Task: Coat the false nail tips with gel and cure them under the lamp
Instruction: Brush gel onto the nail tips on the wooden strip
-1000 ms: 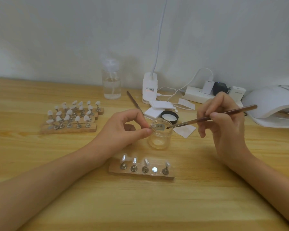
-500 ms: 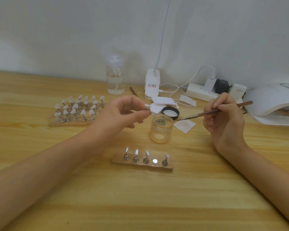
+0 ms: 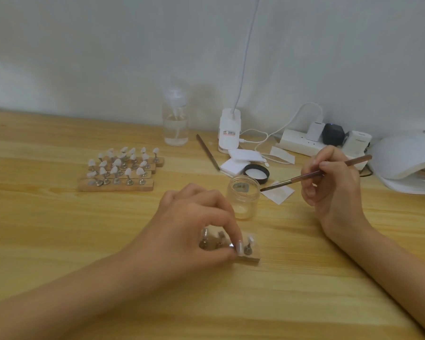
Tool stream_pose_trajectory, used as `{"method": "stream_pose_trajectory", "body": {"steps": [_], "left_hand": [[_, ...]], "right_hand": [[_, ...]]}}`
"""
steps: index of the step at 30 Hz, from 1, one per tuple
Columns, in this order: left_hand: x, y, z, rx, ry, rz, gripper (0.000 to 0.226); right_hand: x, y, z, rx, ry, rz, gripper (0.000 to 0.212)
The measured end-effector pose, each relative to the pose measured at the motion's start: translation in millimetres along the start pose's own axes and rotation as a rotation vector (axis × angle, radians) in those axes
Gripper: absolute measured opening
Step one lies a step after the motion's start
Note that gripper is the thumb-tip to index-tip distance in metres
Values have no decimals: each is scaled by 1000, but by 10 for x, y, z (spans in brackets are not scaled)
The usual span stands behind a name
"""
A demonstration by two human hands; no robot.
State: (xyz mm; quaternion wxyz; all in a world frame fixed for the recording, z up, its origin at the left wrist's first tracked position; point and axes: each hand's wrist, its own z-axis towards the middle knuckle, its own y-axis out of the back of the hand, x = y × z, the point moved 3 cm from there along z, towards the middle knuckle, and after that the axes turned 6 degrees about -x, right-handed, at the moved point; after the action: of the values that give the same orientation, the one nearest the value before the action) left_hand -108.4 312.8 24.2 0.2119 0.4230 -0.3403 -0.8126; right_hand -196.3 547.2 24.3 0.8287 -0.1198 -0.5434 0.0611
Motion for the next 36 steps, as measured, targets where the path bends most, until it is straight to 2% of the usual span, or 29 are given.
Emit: {"method": "stream_pose_trajectory", "body": {"steps": [7, 10, 13, 19, 24, 36], "left_hand": [[50, -41, 22, -10, 140, 32, 12], [62, -51, 29, 24, 183, 1, 16], [41, -73, 10, 37, 143, 79, 13], [-72, -99, 43, 41, 50, 204, 22], [-180, -112, 65, 13, -18, 273, 10], [-208, -125, 66, 47, -42, 270, 12]], "right_hand": [[-7, -2, -3, -4, -12, -39, 11], [-11, -8, -1, -9, -26, -45, 17], [-13, -15, -5, -7, -32, -41, 23], [-7, -22, -5, -13, -41, -54, 20], [-10, -18, -2, -9, -45, -48, 23], [-10, -8, 8, 0, -27, -22, 18]]}}
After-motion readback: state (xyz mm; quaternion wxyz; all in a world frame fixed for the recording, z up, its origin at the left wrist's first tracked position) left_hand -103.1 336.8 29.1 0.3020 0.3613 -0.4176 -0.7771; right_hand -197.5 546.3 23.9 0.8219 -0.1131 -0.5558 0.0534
